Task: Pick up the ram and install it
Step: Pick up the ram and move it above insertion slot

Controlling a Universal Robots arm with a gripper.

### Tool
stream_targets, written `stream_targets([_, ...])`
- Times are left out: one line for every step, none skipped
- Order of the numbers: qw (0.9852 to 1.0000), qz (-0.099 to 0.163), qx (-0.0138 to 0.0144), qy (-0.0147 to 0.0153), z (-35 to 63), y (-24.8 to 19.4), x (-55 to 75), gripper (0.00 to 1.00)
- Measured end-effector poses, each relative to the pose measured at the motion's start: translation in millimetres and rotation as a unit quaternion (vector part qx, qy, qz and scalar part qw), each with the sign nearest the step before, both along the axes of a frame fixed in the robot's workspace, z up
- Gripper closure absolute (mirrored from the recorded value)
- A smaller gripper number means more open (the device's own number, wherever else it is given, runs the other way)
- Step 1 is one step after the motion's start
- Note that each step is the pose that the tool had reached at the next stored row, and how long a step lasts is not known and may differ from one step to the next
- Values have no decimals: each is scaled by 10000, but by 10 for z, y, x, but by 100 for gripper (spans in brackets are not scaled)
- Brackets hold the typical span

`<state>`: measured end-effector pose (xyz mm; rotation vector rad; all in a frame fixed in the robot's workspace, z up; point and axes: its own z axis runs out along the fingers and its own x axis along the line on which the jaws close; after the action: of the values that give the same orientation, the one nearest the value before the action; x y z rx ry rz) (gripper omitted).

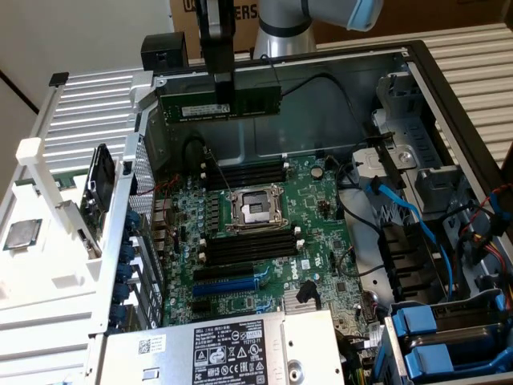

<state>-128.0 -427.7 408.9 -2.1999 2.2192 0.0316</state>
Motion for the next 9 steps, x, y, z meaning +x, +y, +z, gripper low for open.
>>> stream_targets([10000,0,-2,0,-23,15,93,88])
stream_targets([10000,0,-3,-1,-49,26,182,88])
stream_targets([10000,0,-2,-3,-80,28,222,88])
stream_targets([10000,0,-2,-6,-96,28,224,88])
stream_targets([10000,0,-2,-8,-113,28,224,88])
stream_targets([10000,0,-2,-12,-131,28,224,88])
stream_targets([10000,0,-1,-19,-146,28,224,88])
stream_targets([10000,0,0,-25,-164,28,224,88])
stream_targets([10000,0,0,-31,-182,27,224,88])
